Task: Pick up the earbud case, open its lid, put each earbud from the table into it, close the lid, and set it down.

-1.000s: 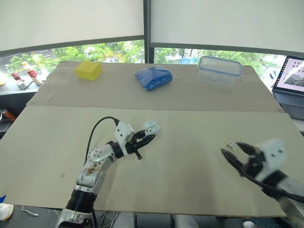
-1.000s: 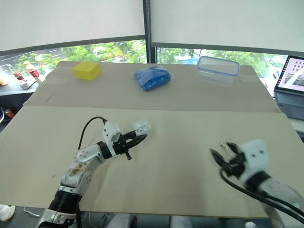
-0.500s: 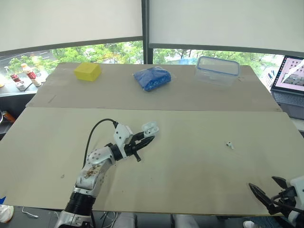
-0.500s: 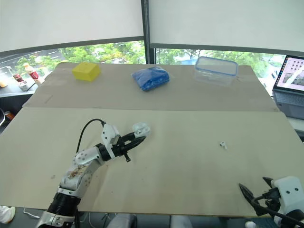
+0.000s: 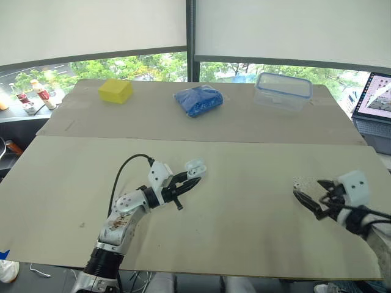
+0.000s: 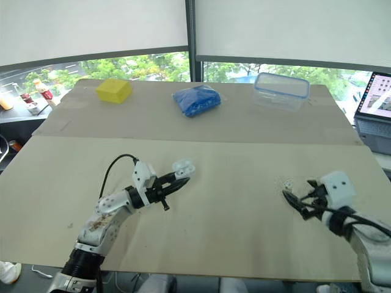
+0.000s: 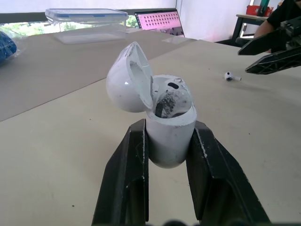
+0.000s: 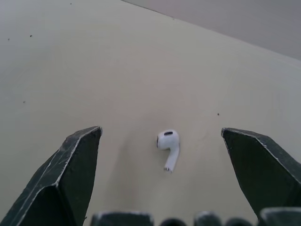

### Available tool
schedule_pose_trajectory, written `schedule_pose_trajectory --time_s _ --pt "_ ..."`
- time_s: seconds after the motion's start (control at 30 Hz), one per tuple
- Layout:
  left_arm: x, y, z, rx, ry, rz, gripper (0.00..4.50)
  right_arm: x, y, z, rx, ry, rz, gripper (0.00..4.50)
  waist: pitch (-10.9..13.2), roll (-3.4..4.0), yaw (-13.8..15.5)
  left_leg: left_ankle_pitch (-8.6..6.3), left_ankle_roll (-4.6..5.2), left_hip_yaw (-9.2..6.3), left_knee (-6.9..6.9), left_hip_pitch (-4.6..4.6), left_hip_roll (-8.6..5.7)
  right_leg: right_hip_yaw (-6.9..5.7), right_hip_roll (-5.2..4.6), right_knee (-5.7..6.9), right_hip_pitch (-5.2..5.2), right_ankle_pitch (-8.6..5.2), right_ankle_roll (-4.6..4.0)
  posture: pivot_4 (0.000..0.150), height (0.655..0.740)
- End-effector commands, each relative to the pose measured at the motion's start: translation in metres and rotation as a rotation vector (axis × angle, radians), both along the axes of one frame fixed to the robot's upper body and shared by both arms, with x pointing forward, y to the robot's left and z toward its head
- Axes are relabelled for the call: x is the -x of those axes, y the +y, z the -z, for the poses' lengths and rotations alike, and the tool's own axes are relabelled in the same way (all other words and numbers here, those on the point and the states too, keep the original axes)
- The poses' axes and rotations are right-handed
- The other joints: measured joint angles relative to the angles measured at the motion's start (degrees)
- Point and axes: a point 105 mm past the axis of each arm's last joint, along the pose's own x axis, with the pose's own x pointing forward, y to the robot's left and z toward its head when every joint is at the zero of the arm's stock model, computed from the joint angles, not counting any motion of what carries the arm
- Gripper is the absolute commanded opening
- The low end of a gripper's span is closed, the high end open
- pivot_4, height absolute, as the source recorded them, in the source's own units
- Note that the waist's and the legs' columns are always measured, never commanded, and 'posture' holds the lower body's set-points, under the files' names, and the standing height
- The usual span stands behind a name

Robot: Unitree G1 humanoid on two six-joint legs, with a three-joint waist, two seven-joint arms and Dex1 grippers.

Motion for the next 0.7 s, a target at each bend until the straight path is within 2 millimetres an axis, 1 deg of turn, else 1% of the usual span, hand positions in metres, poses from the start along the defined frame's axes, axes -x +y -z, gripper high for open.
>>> schedule_pose_trajectory --time_s 0.03,0.1,0.23,0.33,0.43,0.57,0.6,0.67,0.7 --pt "0.004 -0.005 -0.011 0.014 -0.043 0.024 0.59 -0.008 -0.004 0.003 0.028 0.007 -0.005 4.5 0.0 0.0 0.0 0.0 0.0 0.0 -0.01 0.0 0.0 0.0 0.0 0.01 0.0 0.0 0.0 0.15 0.6995" --pt "0.005 -0.005 -0.011 0.013 -0.042 0.027 0.59 -0.012 -0.003 0.011 0.034 0.024 -0.004 4.5 0.0 0.01 -0.1 0.0 0.0 0.0 -0.01 0.0 0.02 0.0 0.02 0.02 -0.03 0.0 0.0 0.15 0.6995" --pt "0.006 -0.006 -0.01 0.013 -0.04 0.027 0.59 -0.011 -0.005 0.023 -0.004 0.061 0.01 4.5 0.0 0.01 -0.2 0.0 0.0 0.0 0.0 0.03 0.02 0.0 0.02 0.03 0.0 0.0 0.0 0.15 0.6995" --pt "0.007 -0.005 -0.01 0.013 -0.038 0.028 0.59 -0.01 -0.004 0.026 -0.048 0.067 0.016 3.71 0.0 0.01 -0.2 0.0 0.0 0.0 0.0 0.06 0.02 0.0 0.02 0.03 0.02 0.0 0.0 0.15 0.6995" --pt "0.008 -0.005 -0.009 0.012 -0.033 0.032 0.59 -0.01 -0.003 0.028 -0.07 0.067 0.018 2.68 0.0 0.01 -0.2 0.0 0.0 -0.01 0.0 0.07 0.02 0.0 0.02 0.03 0.05 0.0 0.0 0.15 0.6995" --pt "0.008 -0.008 -0.009 0.01 -0.032 0.045 0.59 -0.016 0.003 0.03 -0.083 0.06 0.003 1.29 0.0 0.01 -0.3 0.0 0.0 0.0 0.01 0.1 0.02 0.0 0.02 0.03 0.07 0.0 0.0 0.15 0.6995" --pt "0.007 -0.008 -0.009 0.01 -0.033 0.047 0.59 -0.017 0.005 0.03 -0.084 0.06 -0.002 0.87 0.0 0.0 -0.4 0.0 0.0 -0.01 0.01 0.11 0.02 0.0 0.02 0.03 0.07 0.0 0.0 0.15 0.6995" --pt "0.007 -0.009 -0.01 0.008 -0.034 0.05 0.59 -0.017 0.007 0.032 -0.078 0.064 -0.016 0.33 0.0 0.01 -0.6 0.0 0.0 0.0 0.0 0.11 0.04 0.0 0.04 0.03 0.06 0.0 0.0 0.15 0.6995" --pt "0.007 -0.008 -0.01 0.008 -0.035 0.049 0.59 -0.014 0.009 0.032 -0.065 0.068 -0.036 0.33 0.0 0.01 -0.6 0.0 0.0 0.0 0.0 0.12 0.04 0.0 0.04 0.04 0.06 0.0 0.0 0.15 0.6995"
